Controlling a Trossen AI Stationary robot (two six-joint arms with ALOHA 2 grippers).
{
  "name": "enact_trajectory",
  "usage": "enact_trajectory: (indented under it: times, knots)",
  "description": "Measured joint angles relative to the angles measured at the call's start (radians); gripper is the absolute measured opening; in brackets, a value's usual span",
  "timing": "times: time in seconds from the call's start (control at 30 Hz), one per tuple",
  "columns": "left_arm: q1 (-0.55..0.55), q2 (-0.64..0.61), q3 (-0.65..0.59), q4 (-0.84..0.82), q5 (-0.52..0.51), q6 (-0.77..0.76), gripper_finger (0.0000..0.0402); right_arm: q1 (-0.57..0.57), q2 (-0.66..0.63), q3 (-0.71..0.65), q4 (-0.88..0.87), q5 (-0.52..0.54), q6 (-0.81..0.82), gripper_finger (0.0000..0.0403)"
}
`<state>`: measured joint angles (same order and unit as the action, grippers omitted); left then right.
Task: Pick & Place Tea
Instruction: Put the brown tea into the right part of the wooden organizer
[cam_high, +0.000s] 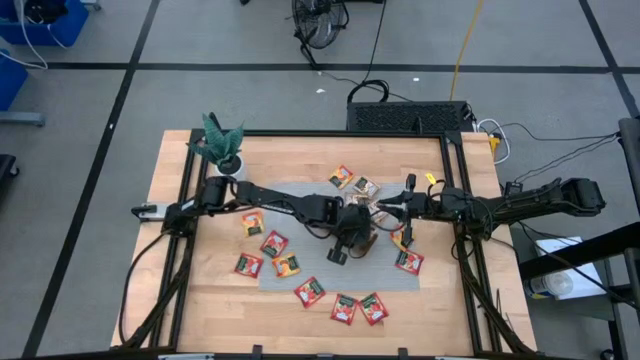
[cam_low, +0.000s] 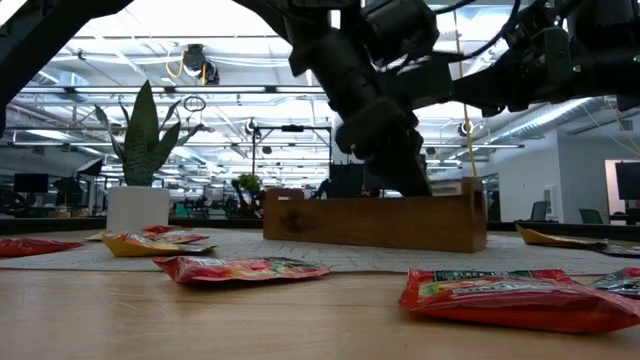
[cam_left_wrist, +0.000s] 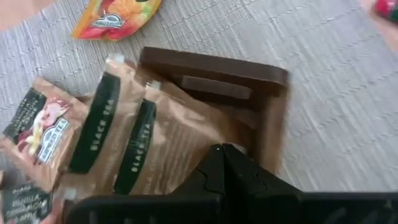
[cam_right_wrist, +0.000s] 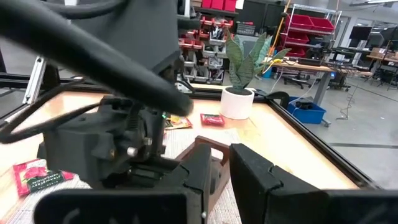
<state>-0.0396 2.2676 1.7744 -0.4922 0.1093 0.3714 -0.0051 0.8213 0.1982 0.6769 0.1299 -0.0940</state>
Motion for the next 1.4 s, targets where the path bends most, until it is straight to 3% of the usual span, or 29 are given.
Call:
enact_trajectory:
  times: [0.53, 1.07, 1.23, 1.4]
  knots:
    - [0.029, 0.04, 0.0, 0.05, 0.021, -0.06, 0.0001, 0.0, 0.0, 0.0, 0.006, 0.002, 0.003, 0.0045]
    - [0.008, 0.044, -0.001, 0.094, -0.188, -0.052, 0.0013, 0.0, 0.0, 0.0, -0.009, 0.0, 0.002, 0.0045]
    - [0.006, 0.044, -0.001, 0.098, -0.2, -0.053, 0.0003, 0.0, 0.0, 0.0, -0.01, 0.0, 0.003, 0.0045]
    - [0.004, 0.044, -0.001, 0.115, -0.2, -0.043, 0.0022, 0.0, 0.0, 0.0, -0.01, 0.0, 0.003, 0.0045]
